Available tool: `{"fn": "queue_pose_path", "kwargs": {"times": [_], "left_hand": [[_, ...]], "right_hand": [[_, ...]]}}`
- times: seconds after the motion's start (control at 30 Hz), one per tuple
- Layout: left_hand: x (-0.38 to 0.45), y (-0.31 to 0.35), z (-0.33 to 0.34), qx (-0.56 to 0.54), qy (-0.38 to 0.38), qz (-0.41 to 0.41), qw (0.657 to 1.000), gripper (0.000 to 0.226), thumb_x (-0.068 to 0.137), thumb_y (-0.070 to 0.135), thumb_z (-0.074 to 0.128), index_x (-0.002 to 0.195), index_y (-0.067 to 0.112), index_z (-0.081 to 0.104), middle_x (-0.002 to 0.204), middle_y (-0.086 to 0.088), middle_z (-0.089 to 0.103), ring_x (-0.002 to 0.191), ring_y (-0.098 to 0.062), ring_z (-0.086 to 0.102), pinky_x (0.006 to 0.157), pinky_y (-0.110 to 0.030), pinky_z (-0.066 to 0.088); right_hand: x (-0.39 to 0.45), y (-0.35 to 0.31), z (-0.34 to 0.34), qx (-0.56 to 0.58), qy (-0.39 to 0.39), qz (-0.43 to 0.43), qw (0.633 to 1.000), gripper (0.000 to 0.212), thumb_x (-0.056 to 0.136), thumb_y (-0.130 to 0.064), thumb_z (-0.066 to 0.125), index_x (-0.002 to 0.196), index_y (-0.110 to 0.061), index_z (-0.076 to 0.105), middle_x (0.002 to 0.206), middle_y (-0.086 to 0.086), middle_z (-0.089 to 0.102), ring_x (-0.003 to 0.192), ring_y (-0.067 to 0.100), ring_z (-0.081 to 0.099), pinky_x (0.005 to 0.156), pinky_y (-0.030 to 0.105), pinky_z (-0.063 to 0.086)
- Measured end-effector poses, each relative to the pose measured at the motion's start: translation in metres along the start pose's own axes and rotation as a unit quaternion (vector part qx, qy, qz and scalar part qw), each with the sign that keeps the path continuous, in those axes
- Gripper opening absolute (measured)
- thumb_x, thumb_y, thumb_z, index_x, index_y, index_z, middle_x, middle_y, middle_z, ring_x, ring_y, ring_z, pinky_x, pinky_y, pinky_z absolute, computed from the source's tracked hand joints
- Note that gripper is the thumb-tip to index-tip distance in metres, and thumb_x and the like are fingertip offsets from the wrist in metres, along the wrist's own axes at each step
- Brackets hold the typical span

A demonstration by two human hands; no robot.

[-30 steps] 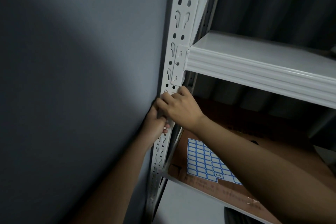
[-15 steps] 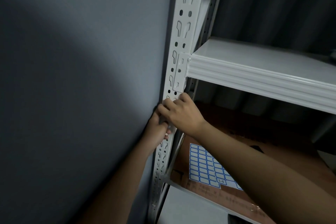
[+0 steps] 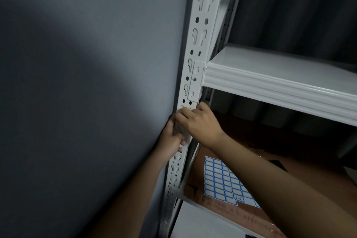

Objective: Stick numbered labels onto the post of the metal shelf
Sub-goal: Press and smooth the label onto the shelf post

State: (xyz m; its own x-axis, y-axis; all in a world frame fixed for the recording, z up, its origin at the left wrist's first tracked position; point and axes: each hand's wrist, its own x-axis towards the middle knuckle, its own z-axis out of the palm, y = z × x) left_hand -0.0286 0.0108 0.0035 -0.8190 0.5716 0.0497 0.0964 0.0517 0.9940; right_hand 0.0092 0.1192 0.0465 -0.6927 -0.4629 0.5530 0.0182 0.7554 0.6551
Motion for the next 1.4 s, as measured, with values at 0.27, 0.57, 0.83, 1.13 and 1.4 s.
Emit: {"fn": "queue_pose_path", "kwargs": {"times": [0.27, 0.57, 0.83, 1.13, 1.4], "left_hand": [[0.0, 0.002, 0.002, -0.006, 0.007, 0.005, 1.0, 0.048, 0.091, -0.003, 0.033, 0.132, 0.023, 0.039, 0.096, -0.002, 0.059, 0.058, -0.005, 0.052, 0.044, -0.015, 0.041], [0.001, -0.001, 0.002, 0.004, 0.015, 0.008, 1.0, 0.047, 0.091, -0.002, 0.036, 0.131, 0.024, 0.04, 0.094, -0.003, 0.059, 0.061, -0.007, 0.052, 0.046, -0.017, 0.043], [0.001, 0.002, 0.005, 0.023, 0.04, 0.02, 0.999, 0.031, 0.093, -0.002, 0.037, 0.114, 0.02, 0.045, 0.104, -0.016, 0.058, 0.062, -0.009, 0.048, 0.052, -0.024, 0.043], [0.002, -0.001, 0.003, 0.01, 0.029, 0.015, 0.999, 0.049, 0.09, -0.006, 0.034, 0.13, 0.02, 0.042, 0.099, -0.006, 0.056, 0.063, -0.011, 0.052, 0.052, -0.02, 0.044], [0.004, -0.003, 0.003, 0.013, 0.029, 0.007, 0.999, 0.044, 0.092, -0.002, 0.036, 0.128, 0.023, 0.043, 0.084, -0.001, 0.053, 0.06, -0.009, 0.046, 0.052, -0.024, 0.044]], "right_hand": [[-0.001, -0.003, 0.008, -0.016, -0.007, -0.019, 1.0, 0.027, 0.079, -0.003, 0.039, 0.081, -0.016, 0.062, 0.07, -0.001, 0.058, 0.042, 0.016, 0.049, 0.059, 0.03, 0.038], [-0.002, 0.0, 0.008, -0.01, -0.015, -0.035, 0.999, 0.032, 0.079, -0.003, 0.033, 0.084, -0.014, 0.062, 0.075, 0.0, 0.062, 0.041, 0.017, 0.051, 0.057, 0.027, 0.037], [-0.002, -0.001, 0.009, -0.012, -0.011, -0.03, 0.999, 0.03, 0.079, -0.002, 0.035, 0.083, -0.016, 0.061, 0.073, 0.0, 0.058, 0.041, 0.017, 0.048, 0.057, 0.028, 0.036], [0.001, -0.004, 0.01, -0.019, 0.004, -0.011, 1.0, 0.028, 0.078, -0.001, 0.038, 0.077, -0.016, 0.061, 0.068, 0.0, 0.057, 0.039, 0.016, 0.046, 0.055, 0.028, 0.035], [-0.001, -0.004, 0.012, -0.022, 0.01, -0.029, 0.999, 0.025, 0.08, -0.001, 0.037, 0.079, -0.015, 0.057, 0.068, 0.001, 0.055, 0.041, 0.017, 0.046, 0.055, 0.028, 0.038]]}}
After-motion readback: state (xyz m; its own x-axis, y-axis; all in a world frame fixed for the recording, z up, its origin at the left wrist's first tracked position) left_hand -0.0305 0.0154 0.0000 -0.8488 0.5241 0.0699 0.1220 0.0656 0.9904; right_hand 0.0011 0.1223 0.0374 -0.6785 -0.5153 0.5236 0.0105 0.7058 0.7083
